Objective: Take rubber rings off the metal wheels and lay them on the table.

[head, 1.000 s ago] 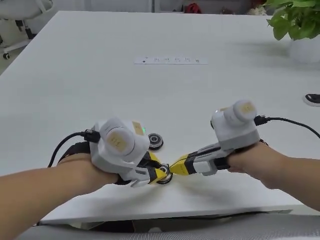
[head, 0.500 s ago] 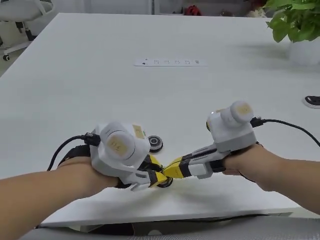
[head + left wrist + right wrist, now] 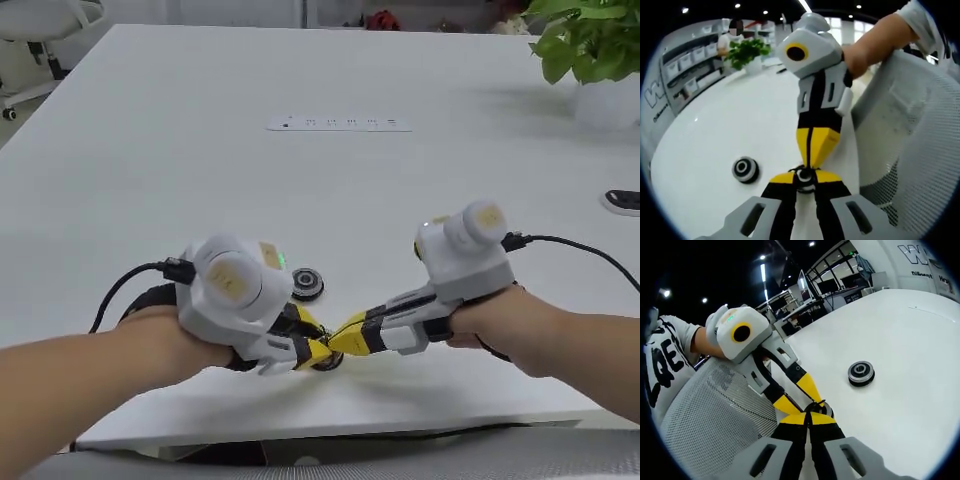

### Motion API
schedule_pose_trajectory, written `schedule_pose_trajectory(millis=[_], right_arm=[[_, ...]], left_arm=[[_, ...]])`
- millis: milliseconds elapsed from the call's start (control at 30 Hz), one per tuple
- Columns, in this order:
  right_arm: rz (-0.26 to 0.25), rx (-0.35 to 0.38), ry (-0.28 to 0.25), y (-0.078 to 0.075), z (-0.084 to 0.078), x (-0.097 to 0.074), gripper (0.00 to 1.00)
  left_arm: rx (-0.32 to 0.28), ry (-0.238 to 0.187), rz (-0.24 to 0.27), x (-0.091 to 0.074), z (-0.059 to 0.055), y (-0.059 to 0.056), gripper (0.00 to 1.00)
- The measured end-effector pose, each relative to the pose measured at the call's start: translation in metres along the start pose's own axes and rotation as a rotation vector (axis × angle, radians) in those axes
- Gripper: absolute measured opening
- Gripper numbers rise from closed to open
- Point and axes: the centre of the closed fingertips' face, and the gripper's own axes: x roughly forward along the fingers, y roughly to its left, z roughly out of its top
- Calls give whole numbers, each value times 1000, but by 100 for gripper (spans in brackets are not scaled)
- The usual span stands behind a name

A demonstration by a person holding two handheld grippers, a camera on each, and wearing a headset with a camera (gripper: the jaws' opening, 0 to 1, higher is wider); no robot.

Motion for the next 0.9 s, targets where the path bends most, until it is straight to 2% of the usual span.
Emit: schedule_pose_trajectory(millis=[100,233,400,633,733,900], right_arm=[[-2,1,-5,2,1,-1,0],[-2,1,-10,4,3,-1,0],[4,0,-11,8,4,-1,0],[3,-1,-24,11,8,-3,0],[8,2,-20,10,8,-4,0],[24,-1,-18,13,10,-4,0]], left_arm=[[12,5,-5,-1,0,0,16],[-5,-5,-36,-6,2,-3,21],[2,-20,-48,-14,8,-4,23],[-26,-61,-64,-27,18,-8,33],[-41,-99,-49,-37,26,-4,38],[-55,-131,-33,-50,32,1,41]])
